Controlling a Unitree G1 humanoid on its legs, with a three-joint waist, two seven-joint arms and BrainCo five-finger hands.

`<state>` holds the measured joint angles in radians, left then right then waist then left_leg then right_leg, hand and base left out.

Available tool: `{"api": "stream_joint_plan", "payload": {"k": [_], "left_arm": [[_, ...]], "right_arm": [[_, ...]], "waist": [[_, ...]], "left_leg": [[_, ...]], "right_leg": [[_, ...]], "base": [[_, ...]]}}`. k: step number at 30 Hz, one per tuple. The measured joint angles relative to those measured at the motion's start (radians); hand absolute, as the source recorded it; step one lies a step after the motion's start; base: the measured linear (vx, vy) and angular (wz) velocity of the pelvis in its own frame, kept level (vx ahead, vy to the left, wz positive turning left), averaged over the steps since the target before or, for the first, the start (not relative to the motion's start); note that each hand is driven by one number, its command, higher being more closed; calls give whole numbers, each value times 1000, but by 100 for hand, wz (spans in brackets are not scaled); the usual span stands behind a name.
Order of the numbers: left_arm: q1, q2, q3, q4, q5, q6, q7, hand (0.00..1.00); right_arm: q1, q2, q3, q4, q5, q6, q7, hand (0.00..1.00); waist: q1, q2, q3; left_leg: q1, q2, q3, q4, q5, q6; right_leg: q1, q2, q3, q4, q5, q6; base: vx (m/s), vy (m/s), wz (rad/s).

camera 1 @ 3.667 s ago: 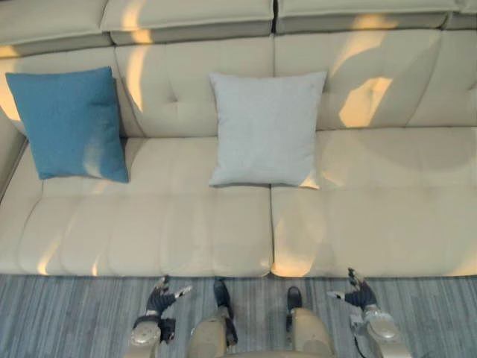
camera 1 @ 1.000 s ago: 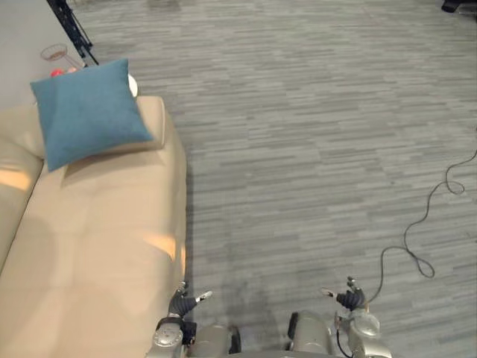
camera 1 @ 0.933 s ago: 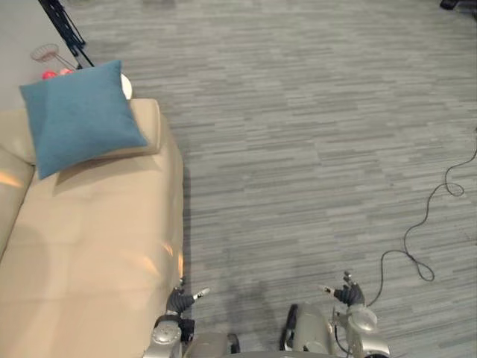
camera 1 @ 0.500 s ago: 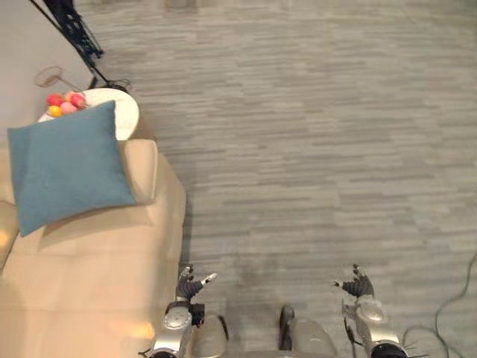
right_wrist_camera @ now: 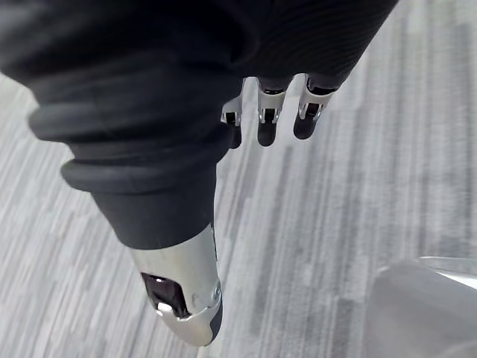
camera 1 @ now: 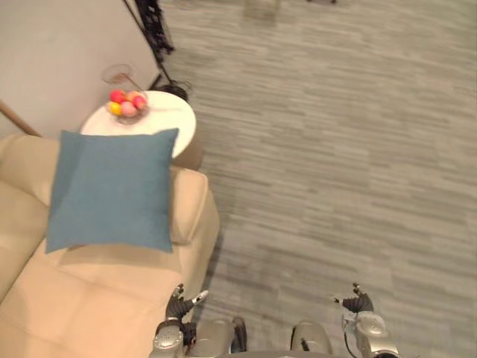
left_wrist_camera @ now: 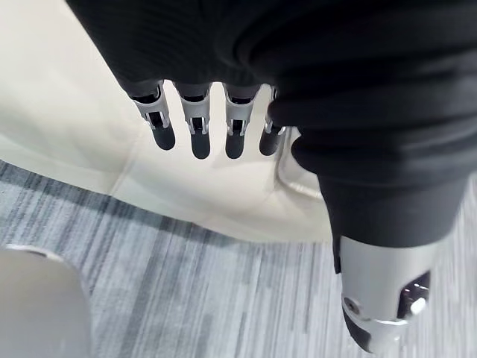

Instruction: Pick up cushions and gather them together orderly.

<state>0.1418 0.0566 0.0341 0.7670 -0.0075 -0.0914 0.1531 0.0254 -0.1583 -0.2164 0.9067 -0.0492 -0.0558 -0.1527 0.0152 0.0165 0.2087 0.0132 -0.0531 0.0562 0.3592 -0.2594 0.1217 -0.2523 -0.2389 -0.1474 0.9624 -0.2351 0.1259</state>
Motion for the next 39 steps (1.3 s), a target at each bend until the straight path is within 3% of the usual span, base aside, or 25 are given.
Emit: {"api": "stream_joint_plan", "payload": {"k": [1, 4, 5, 6, 7, 9, 11, 12, 13, 14, 16, 17, 18, 21, 24, 26, 28, 29, 30, 32, 34, 36, 37, 38, 39], "left_arm": [[-10, 1, 3, -1, 0, 0, 0, 0], [-48, -14, 15, 1, 0, -2, 1, 0], [-55, -19, 17, -2, 1, -6, 1, 0], [-56, -19, 18, -1, 1, -6, 1, 0], [-51, -57, 26, 5, 0, -4, 1, 0], [-44, -80, 26, 5, 0, -5, 1, 0], [-48, -96, 26, 4, -3, -4, 0, 0], [-52, -97, 26, -2, -4, -4, 0, 0], [-55, -94, 25, -16, -12, -4, -1, 0], [-53, -92, 20, -30, -22, -4, -1, 0], [-54, -87, 3, -32, -23, -5, -1, 0], [-52, -82, -7, -31, -22, -5, -1, 0], [-51, -63, -16, -20, -22, -3, -1, 0], [-34, 9, -29, -3, -22, 0, -1, 0], [-3, 28, -28, 18, -22, 1, 0, 0], [-3, 20, -40, 40, -22, 0, -2, 0], [-3, 28, -71, 54, -22, 0, -4, 0], [-8, 31, -69, 53, -21, 0, -3, 0], [-4, 35, -66, 48, -21, 0, -1, 0], [-8, 42, -60, 47, -21, 0, 1, 0], [-11, 48, -56, 48, -21, 0, 1, 0], [-12, 45, -39, 46, -21, 0, 0, 0], [-21, 25, -39, 50, -21, 1, 0, 0], [-26, 5, -39, 44, -21, -1, 0, 0], [-26, 1, -39, 40, -21, -1, 0, 0]], "right_arm": [[10, 7, -1, -29, 0, 0, 3, 0], [51, 25, -3, -79, 5, -5, 4, 0], [72, 37, -13, -79, 8, -4, 3, 0], [80, 43, -16, -78, 8, -2, 3, 0], [81, 45, -24, -71, 9, 4, 4, 0], [72, 50, -23, -119, 10, 1, 4, 0], [72, 64, -24, -138, 15, -6, 4, 0], [72, 75, -24, -144, 23, -6, 3, 0], [77, 89, -24, -153, 44, -9, 3, 0], [80, 94, -24, -156, 51, -11, 3, 0], [83, 91, -37, -153, 58, -13, 3, 0], [82, 76, -48, -146, 66, -15, 3, 0], [77, 80, -51, -127, 80, -14, 3, 0], [58, 91, -54, -48, 87, -6, 3, 0], [58, 70, -64, -20, 83, -5, 2, 0], [67, 57, -91, -6, 75, -3, 2, 0], [81, 55, -89, -6, 72, 0, 3, 0], [88, 59, -85, -6, 71, 2, 3, 0], [93, 69, -82, -9, 67, 2, 4, 0], [91, 83, -79, -16, 55, 2, 4, 0], [98, 83, -82, -32, 50, 0, 3, 0], [117, 75, -84, -34, 49, 0, 1, 0], [125, 67, -97, -33, 49, 3, 0, 0], [131, 70, -122, -62, 47, 9, -2, 0], [130, 71, -124, -78, 46, 10, -2, 0]], "waist": [[2, 1, -1], [-9, 1, -4], [-6, -16, -10], [-6, -23, -9], [11, 21, -20], [5, 16, -20], [2, 24, -23], [2, 15, -17], [6, 8, -15], [16, -6, -18], [30, -10, -23], [27, 13, -36], [26, 14, -45], [29, -21, -45], [23, -30, -44], [1, -46, -40], [-21, -48, -40], [-26, -48, -40], [-30, -38, -43], [-26, -49, -40], [-29, -65, -43], [-31, -90, -58], [-34, -89, -59], [-25, -59, -66], [-22, -50, -66]], "left_leg": [[19, 0, -37, -6, 0, 0], [47, 10, -162, 5, -14, -25], [60, 14, -183, 27, -59, -100], [66, 16, -194, 41, -82, -124], [56, 69, -219, 66, -99, -148], [29, 96, -220, 124, -77, -184], [-26, 146, -165, 228, -42, -242], [-68, 192, -96, 297, -15, -263], [-113, 265, 45, 367, -31, -233], [-142, 296, 143, 371, -43, -210], [-168, 306, 252, 291, -38, -204], [-199, 314, 315, 185, 57, -163], [-187, 301, 342, 144, 50, -156], [-156, 227, 348, 23, 80, -136], [-102, 161, 354, -29, 77, -128], [-71, 102, 332, -64, 53, -114], [-51, 79, 297, -59, 46, -103], [-39, 82, 275, -53, 40, -99], [-28, 97, 256, -44, 33, -94], [-30, 115, 236, -37, 27, -95], [-36, 127, 198, -36, 28, -99], [-48, 119, 173, -18, 16, -137], [-48, 126, 142, 9, 1, -154], [-48, 147, 140, 7, -5, -169], [-49, 155, 139, 7, -5, -173]], "right_leg": [[-30, 21, 7, -66, -13, -18], [-82, 122, 192, -431, 13, -6], [-64, 130, 259, -587, 103, -7], [-56, 127, 267, -588, 210, 13], [-51, 146, 220, -505, 148, -17], [-36, 124, 140, -438, 63, -40], [20, 112, 44, -446, 38, -65], [64, 110, -2, -472, 31, -77], [138, 109, -63, -521, 24, -89], [173, 97, -104, -551, 24, -89], [196, 79, -143, -570, 25, -87], [199, 86, -176, -576, 23, -74], [198, 85, -180, -584, 16, -61], [199, 62, -145, -624, 26, -43], [206, 5, -123, -569, -7, -11], [192, -67, -115, -450, -40, 16], [128, -93, -36, -258, 7, 8], [89, -84, 10, -173, 63, -2], [42, -42, 79, -107, 60, 2], [0, 27, 155, -161, -7, 0], [-24, 109, 218, -313, -22, 1], [-4, 132, 257, -488, 25, -12], [13, 134, 234, -474, 63, -41], [15, 153, 223, -477, 52, -52], [13, 159, 220, -477, 51, -56]], "base": [[559, -154, 155], [512, -268, 176], [366, -268, 147], [428, -347, 167], [382, -343, 113], [390, -382, 136], [243, -260, 140], [192, -230, 144], [185, -220, 154], [160, -175, 127], [61, -31, 84], [73, 24, 91], [80, 37, 88], [61, 74, 45], [17, 81, 2], [-21, 46, 43], [21, 54, 63], [95, 29, 48], [101, -8, 43], [81, -68, 34], [110, -141, 50], [154, -173, 62], [208, -179, 47], [249, -202, 32], [205, -117, 1]]}}
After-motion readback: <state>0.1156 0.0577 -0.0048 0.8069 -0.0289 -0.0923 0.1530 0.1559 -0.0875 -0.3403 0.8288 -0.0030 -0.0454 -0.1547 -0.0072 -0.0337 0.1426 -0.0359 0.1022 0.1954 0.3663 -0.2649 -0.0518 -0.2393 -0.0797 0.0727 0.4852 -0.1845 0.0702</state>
